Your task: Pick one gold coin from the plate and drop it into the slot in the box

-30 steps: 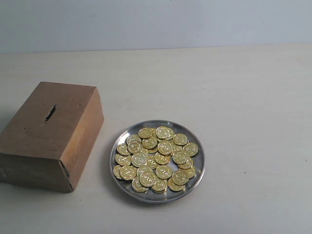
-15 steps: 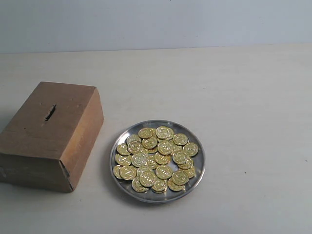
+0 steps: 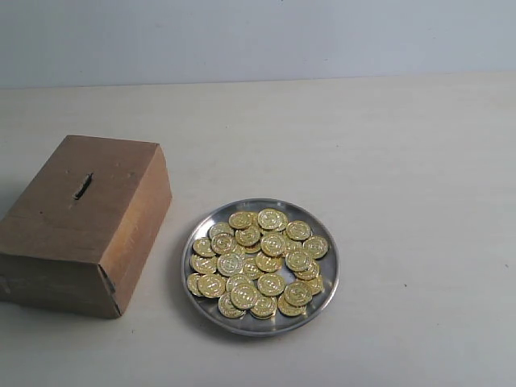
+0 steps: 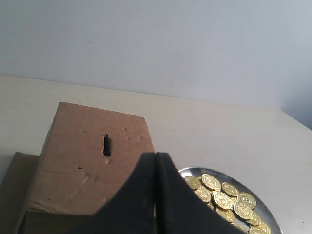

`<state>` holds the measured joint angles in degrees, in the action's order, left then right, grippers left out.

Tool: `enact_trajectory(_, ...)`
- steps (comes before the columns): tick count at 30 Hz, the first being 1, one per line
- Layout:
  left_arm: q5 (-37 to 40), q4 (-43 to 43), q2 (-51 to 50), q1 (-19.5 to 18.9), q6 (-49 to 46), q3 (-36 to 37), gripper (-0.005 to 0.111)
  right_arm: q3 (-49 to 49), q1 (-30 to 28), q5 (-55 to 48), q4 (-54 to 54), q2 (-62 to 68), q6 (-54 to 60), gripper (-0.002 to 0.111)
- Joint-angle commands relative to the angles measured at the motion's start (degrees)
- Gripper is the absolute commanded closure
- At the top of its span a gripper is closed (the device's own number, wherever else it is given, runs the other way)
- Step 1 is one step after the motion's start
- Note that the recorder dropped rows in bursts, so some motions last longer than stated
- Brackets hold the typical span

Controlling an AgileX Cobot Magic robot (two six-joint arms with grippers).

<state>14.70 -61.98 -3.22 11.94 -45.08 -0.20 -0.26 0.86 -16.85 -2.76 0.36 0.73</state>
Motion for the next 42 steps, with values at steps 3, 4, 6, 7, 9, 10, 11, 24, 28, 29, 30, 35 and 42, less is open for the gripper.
enact_trajectory(3,0.0,-0.2,0.1,0.1,0.1,0.2,0.107,0.3,-0.2,0.2,-0.1,-0.4,0.4,0.108)
enact_trajectory(4,0.0,-0.2,0.1,0.1,0.1,0.2,0.107,0.3,-0.2,0.2,-0.1,-0.4,0.4,0.108)
enact_trajectory(6,0.0,-0.2,0.2,0.1,0.2,0.2,0.107,0.3,-0.2,0.2,-0.1,-0.4,0.4,0.108)
enact_trajectory(7,0.0,-0.2,0.2,0.1,0.2,0.2,0.107,0.3,-0.2,0.2,-0.1,-0.4,0.4,0.108)
enact_trajectory(9,0.0,-0.2,0.2,-0.5,0.2,0.2,0.107,0.3,-0.2,0.2,-0.1,-0.4,0.4,0.108)
enact_trajectory(10,0.0,-0.2,0.2,-1.0,0.2,0.2,0.107,0.3,-0.2,0.2,-0.1,-0.4,0.4,0.108)
enact_trajectory(11,0.0,-0.2,0.2,-1.9,0.2,0.2,0.107,0.3,-0.2,0.2,-0.1,-0.4,0.4,0.108)
enact_trajectory(24,-1.1,1.2,3.2,-10.7,-0.6,0.2,0.107,0.3,-0.2,0.2,-0.1,-0.4,0.4,0.108)
enact_trajectory(28,-1.5,1.3,3.2,-10.7,-1.0,0.2,0.107,0.3,-0.2,0.2,-0.1,-0.4,0.4,0.108)
enact_trajectory(29,-1.5,1.5,3.2,-10.7,-1.6,0.2,0.107,0.3,-0.2,0.2,-0.1,-0.4,0.4,0.108)
enact_trajectory(30,-1.5,1.7,3.2,-10.7,-1.9,0.2,0.107,0.3,-0.2,0.2,-0.1,-0.4,0.4,0.108)
enact_trajectory(35,-3.9,1.3,3.2,-10.7,-2.6,0.2,0.107,0.3,-0.2,0.2,-0.1,-0.4,0.4,0.108)
enact_trajectory(42,-7.9,9.8,3.2,-10.7,6.3,0.2,0.107,0.3,-0.2,0.2,-0.1,-0.4,0.4,0.108)
